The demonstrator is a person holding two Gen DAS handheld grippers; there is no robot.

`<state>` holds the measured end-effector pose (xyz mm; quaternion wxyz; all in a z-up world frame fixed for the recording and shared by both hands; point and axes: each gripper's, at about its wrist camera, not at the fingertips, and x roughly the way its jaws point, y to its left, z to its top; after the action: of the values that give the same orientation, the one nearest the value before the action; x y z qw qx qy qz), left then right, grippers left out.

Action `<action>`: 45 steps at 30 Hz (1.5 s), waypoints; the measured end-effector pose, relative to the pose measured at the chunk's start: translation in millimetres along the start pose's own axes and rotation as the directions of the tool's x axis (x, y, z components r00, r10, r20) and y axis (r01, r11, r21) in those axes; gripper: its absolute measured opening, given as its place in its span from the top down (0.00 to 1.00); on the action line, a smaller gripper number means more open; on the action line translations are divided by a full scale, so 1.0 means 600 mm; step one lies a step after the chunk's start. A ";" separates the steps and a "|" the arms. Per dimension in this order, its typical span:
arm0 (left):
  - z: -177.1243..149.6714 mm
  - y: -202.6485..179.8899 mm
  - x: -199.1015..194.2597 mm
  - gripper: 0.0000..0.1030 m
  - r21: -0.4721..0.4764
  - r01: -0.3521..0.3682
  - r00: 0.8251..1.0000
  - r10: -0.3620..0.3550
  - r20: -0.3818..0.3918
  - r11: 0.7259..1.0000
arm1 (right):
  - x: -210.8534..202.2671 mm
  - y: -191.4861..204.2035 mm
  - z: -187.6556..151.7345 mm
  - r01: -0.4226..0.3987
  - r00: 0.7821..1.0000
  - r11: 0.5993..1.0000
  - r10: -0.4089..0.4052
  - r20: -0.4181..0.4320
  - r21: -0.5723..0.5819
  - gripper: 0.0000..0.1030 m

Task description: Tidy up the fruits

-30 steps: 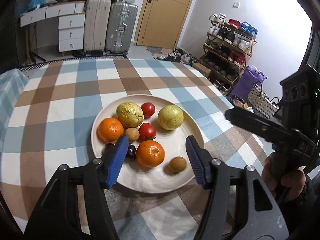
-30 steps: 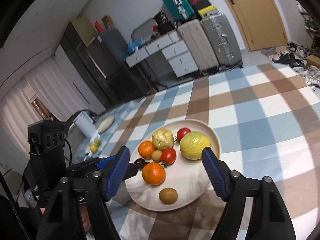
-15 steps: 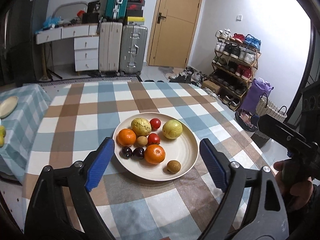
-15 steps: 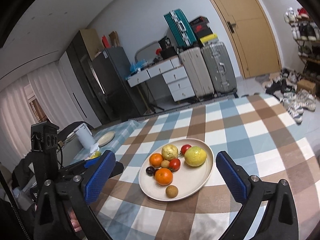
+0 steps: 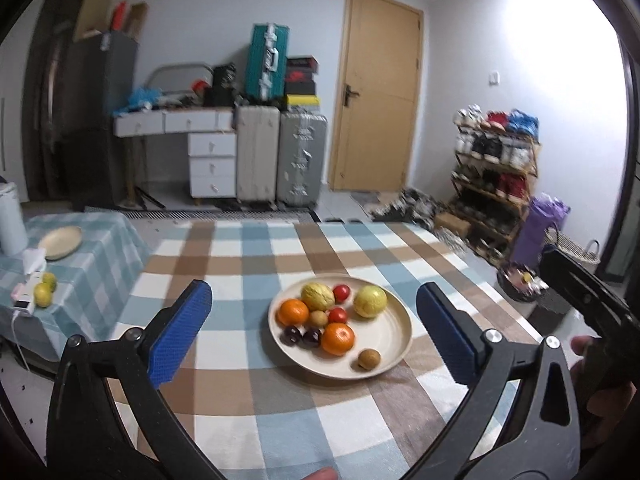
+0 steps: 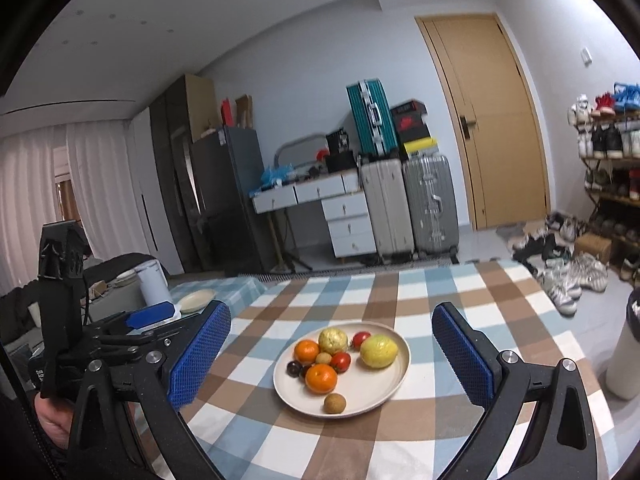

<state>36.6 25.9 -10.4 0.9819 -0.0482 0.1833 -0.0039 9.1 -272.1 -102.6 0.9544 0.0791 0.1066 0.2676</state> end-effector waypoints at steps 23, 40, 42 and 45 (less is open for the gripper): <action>-0.109 0.024 0.015 0.01 0.044 -0.131 0.986 0.125 0.112 0.990 | -0.010 0.011 -0.090 0.115 0.992 0.979 -0.105 0.071 -0.170 0.00; -0.151 0.037 0.073 0.01 0.043 -0.136 0.989 0.133 0.062 0.990 | 0.012 -0.010 -0.129 0.124 0.992 0.978 -0.124 0.015 -0.166 0.00; -0.153 0.040 0.079 0.01 0.043 -0.132 0.990 0.130 0.050 0.990 | 0.015 -0.013 -0.129 0.127 0.992 0.978 -0.129 0.002 -0.164 0.00; -0.152 0.045 0.079 0.01 0.027 -0.157 0.987 0.155 0.047 0.987 | 0.034 -0.018 -0.134 0.126 0.988 0.979 -0.138 -0.067 -0.160 0.00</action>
<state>47.8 42.9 -114.8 0.9836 -0.0189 0.1644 0.0713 11.8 -263.0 -185.6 0.9684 -0.0133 0.1276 0.2139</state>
